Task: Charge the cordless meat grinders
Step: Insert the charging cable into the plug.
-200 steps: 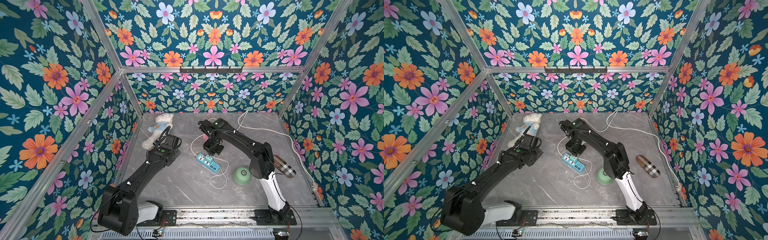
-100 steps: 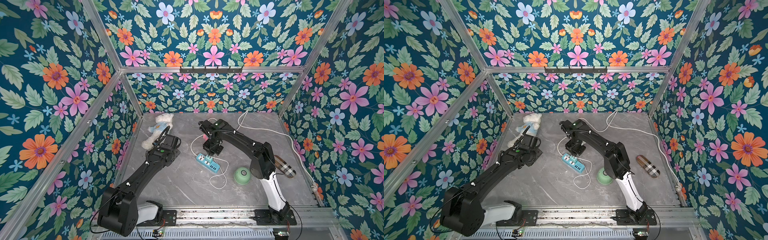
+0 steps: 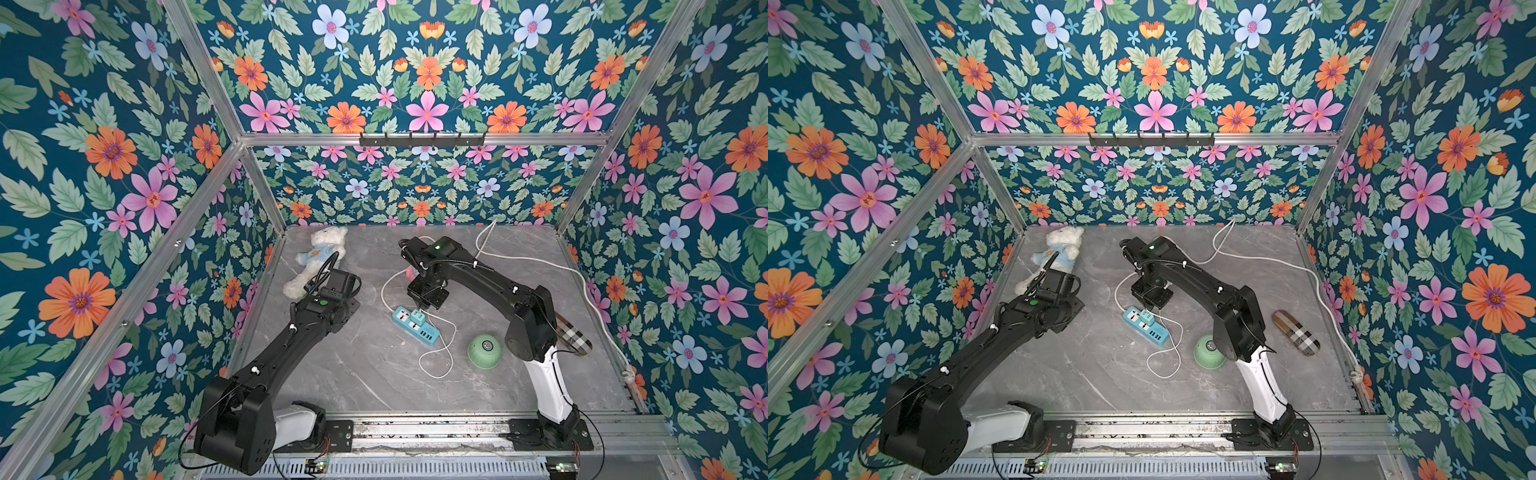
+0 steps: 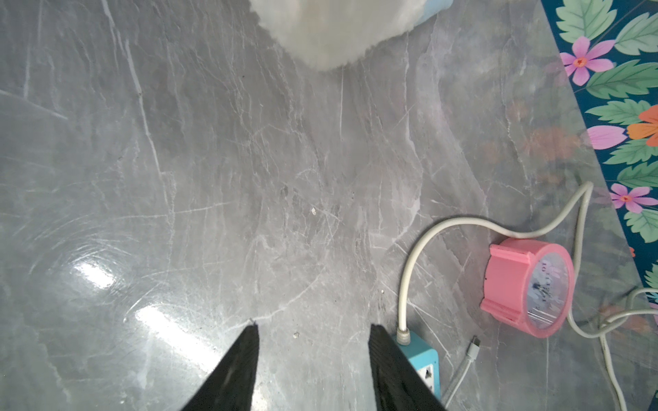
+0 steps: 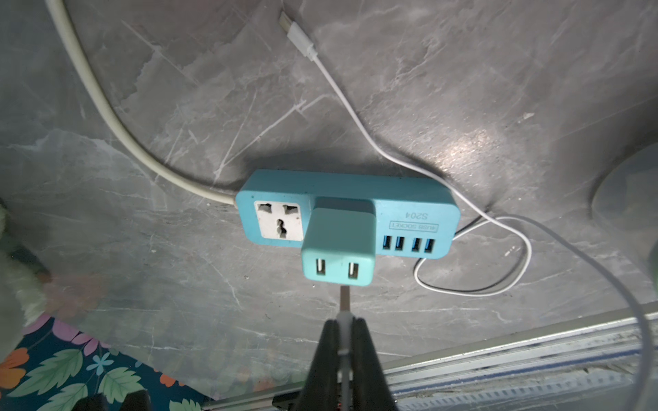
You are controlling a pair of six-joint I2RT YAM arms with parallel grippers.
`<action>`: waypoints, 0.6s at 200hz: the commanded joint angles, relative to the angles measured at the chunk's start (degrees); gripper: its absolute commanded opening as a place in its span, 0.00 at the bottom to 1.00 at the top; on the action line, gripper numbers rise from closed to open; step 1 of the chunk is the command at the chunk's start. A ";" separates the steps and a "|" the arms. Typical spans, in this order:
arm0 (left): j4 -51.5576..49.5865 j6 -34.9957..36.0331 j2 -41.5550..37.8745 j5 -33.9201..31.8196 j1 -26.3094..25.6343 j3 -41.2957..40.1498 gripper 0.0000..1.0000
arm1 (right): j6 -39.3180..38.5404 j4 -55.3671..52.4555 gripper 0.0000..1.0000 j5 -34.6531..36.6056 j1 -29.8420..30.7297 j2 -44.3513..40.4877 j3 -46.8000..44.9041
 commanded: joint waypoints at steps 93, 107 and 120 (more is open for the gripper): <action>-1.57 -0.49 -0.99 -1.30 0.19 -0.14 0.53 | 2.57 0.86 0.00 -1.37 0.19 0.63 -1.99; -1.57 -0.58 -0.96 -1.31 0.19 -0.11 0.54 | 2.66 0.59 0.00 -1.14 0.06 0.61 -1.86; -1.57 -0.54 -0.82 -1.25 0.18 -0.05 0.53 | 2.73 0.37 0.00 -0.97 0.19 0.63 -1.86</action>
